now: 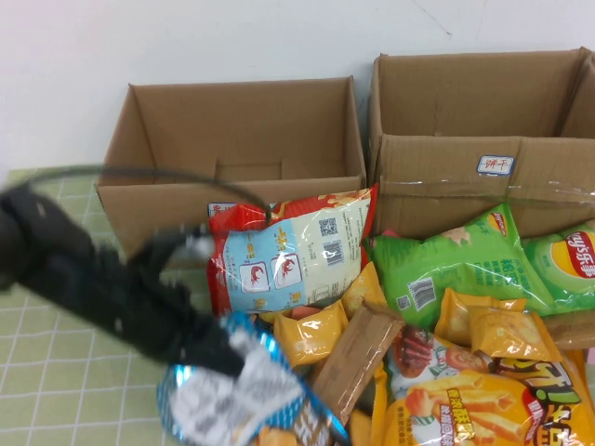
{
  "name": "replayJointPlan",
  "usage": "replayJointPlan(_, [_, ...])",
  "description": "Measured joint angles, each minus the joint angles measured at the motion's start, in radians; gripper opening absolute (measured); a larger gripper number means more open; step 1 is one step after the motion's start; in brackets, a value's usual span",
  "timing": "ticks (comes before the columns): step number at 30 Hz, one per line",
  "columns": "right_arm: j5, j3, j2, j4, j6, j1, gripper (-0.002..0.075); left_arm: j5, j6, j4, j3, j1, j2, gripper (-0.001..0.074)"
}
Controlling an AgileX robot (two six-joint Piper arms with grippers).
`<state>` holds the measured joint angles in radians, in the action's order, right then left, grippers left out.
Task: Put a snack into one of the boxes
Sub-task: Pick up the potato chip, then place the potato chip in the potato chip box
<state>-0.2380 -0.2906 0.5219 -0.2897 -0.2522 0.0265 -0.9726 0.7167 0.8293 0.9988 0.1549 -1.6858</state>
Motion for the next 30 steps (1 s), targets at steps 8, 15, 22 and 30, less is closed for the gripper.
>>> replayJointPlan(8, [0.0, 0.0, 0.0, 0.0, 0.0, 0.0, -0.0001, -0.164, -0.073, -0.014, 0.405, 0.0, 0.069, 0.0068])
replayJointPlan(15, [0.002, 0.007, 0.0, 0.0, 0.0, 0.0, -0.0001, -0.053, -0.188, -0.014, 0.736, -0.002, 0.056, 0.0067])
replayJointPlan(22, [0.015, 0.027, 0.0, 0.0, 0.0, 0.0, -0.0001, 0.27, -0.22, -0.008, 0.805, -0.012, 0.024, 0.0067])
replayJointPlan(30, [0.015, 0.027, 0.0, -0.004, 0.0, 0.0, -0.0001, 0.408, -0.21, -0.016, 0.806, -0.014, -0.159, 0.0176])
